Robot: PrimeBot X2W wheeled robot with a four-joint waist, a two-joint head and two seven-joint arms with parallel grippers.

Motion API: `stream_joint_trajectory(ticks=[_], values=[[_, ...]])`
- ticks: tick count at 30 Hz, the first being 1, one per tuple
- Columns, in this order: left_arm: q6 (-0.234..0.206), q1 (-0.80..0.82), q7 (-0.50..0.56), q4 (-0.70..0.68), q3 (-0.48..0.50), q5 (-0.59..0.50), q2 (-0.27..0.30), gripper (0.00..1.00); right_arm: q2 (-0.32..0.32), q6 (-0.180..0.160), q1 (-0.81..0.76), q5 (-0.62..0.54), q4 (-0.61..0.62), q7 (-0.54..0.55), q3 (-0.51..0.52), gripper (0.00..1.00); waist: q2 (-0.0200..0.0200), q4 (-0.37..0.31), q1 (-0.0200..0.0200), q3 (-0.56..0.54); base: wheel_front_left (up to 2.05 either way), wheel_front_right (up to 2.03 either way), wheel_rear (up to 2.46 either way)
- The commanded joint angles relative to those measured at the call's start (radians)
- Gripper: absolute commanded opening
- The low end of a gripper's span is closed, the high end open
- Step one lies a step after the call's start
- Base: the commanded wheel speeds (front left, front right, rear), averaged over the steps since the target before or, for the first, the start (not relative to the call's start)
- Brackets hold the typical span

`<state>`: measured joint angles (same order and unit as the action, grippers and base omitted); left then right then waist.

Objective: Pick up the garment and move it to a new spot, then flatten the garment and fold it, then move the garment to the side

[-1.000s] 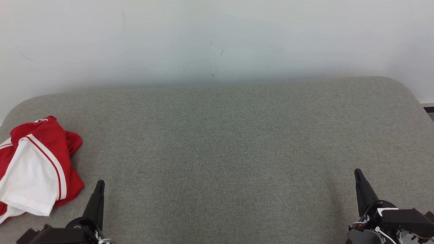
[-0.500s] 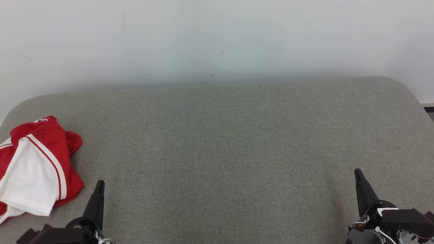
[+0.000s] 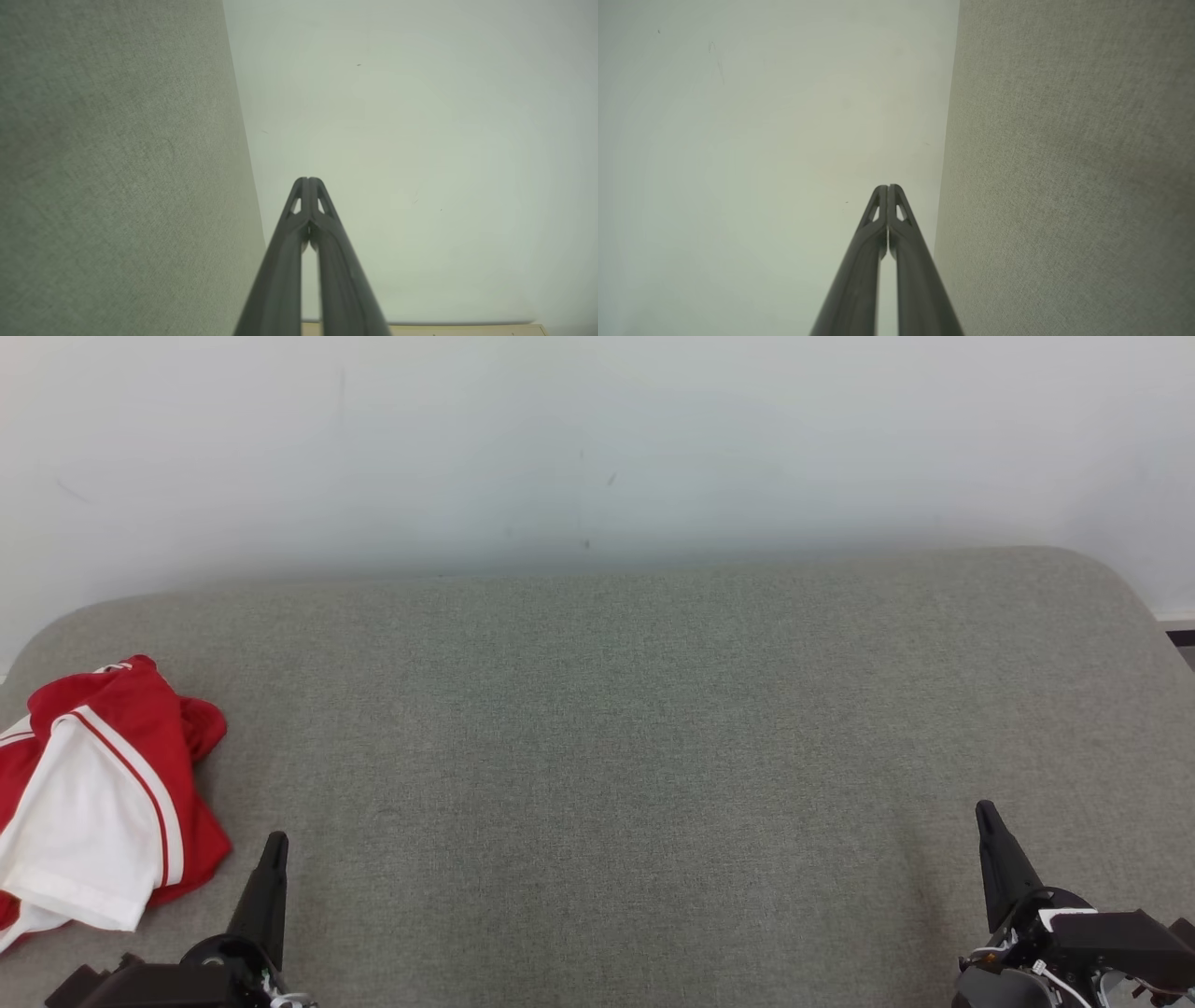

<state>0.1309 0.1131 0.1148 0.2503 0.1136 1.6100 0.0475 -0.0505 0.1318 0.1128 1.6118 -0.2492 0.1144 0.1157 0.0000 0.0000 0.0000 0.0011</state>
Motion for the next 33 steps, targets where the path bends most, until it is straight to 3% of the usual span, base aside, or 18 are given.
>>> stream_joint_trajectory(ticks=[1, 20, 21, 33], values=[[0.0, 0.004, 0.003, -0.003, 0.002, 0.004, 0.006, 0.0, 0.001, -0.002, 0.003, 0.001, 0.002, 0.002, 0.001, 0.0, 0.0, 0.0, 0.0, 0.0, 0.0, 0.0, 0.0], [0.0, 0.004, 0.003, -0.003, 0.002, 0.004, 0.006, 0.0, 0.001, -0.002, 0.003, 0.001, 0.002, 0.002, 0.001, 0.0, 0.0, 0.0, 0.0, 0.0, 0.0, 0.0, 0.0], [0.0, 0.0, -0.001, 0.001, -0.001, 0.0, -0.001, 1.0, 0.0, 0.0, 0.0, 0.0, -0.002, -0.001, -0.001, 1.0, 0.0, 0.0, 0.0, 0.0, 0.0, 0.0, 0.0], [-0.001, -0.035, -0.049, 0.026, -0.028, -0.032, -0.005, 1.0, 0.002, 0.0, -0.02, -0.047, -0.038, -0.049, -0.05, 1.0, 0.0, -0.003, 0.0, -0.014, 0.0, 0.0, 0.0]])
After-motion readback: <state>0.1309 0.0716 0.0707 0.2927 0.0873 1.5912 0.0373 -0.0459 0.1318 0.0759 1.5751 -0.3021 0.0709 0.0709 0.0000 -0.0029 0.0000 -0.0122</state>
